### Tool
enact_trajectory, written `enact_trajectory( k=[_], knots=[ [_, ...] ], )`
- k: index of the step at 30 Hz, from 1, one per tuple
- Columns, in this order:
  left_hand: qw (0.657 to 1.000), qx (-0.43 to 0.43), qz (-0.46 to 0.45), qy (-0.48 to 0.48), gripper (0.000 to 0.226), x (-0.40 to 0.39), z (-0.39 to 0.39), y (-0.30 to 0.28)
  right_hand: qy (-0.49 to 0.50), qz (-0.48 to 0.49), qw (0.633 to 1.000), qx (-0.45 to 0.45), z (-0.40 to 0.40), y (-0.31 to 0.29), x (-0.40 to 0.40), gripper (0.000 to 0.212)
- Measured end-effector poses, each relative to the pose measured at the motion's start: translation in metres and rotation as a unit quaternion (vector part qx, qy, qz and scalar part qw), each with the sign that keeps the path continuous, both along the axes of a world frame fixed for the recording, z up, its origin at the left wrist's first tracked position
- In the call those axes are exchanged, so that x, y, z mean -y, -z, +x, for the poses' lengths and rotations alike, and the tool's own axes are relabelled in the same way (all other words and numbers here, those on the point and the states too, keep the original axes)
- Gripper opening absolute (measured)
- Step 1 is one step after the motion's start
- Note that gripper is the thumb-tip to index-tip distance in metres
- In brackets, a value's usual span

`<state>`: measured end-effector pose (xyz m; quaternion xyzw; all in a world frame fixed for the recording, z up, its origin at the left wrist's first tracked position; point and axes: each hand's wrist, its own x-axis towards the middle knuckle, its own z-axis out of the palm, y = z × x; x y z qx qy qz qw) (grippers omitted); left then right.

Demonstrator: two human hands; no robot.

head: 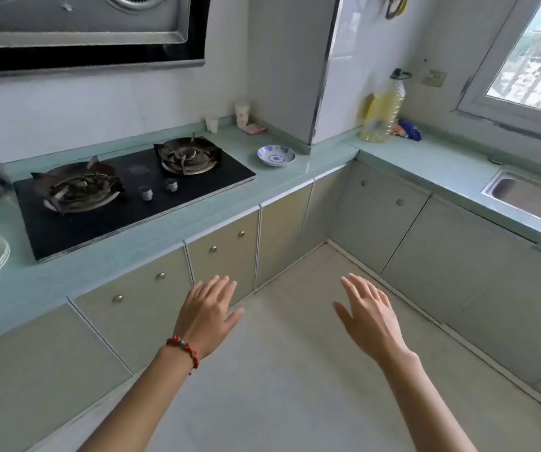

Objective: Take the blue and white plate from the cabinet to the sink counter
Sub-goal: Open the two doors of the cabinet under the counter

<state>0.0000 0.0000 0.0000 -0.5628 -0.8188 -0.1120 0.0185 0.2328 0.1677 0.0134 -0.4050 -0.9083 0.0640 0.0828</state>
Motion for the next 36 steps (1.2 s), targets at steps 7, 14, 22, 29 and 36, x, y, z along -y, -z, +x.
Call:
enact_trajectory(
  k=[7, 14, 22, 29, 36],
  knots=[
    [0.994, 0.025, -0.036, -0.102, 0.046, 0.065, 0.000, 0.026, -0.063, -0.018, 0.997, 0.027, -0.021, 0.023, 0.021, 0.052],
    [0.967, 0.067, -0.034, -0.242, 0.044, 0.144, 0.000, 0.032, -0.193, -0.031, 0.980, 0.039, -0.085, 0.029, 0.053, 0.052],
    [0.901, 0.099, -0.071, -0.417, 0.083, 0.246, 0.023, 0.027, -0.374, -0.042, 0.925, 0.051, -0.169, 0.037, 0.123, 0.052],
    [0.829, 0.110, -0.055, -0.545, 0.090, 0.329, 0.039, 0.035, -0.525, -0.038, 0.847, 0.071, -0.222, 0.053, 0.218, 0.051],
    [0.794, 0.119, -0.076, -0.592, 0.087, 0.391, 0.013, 0.042, -0.588, -0.047, 0.805, 0.061, -0.273, 0.062, 0.297, 0.049]
  ],
)
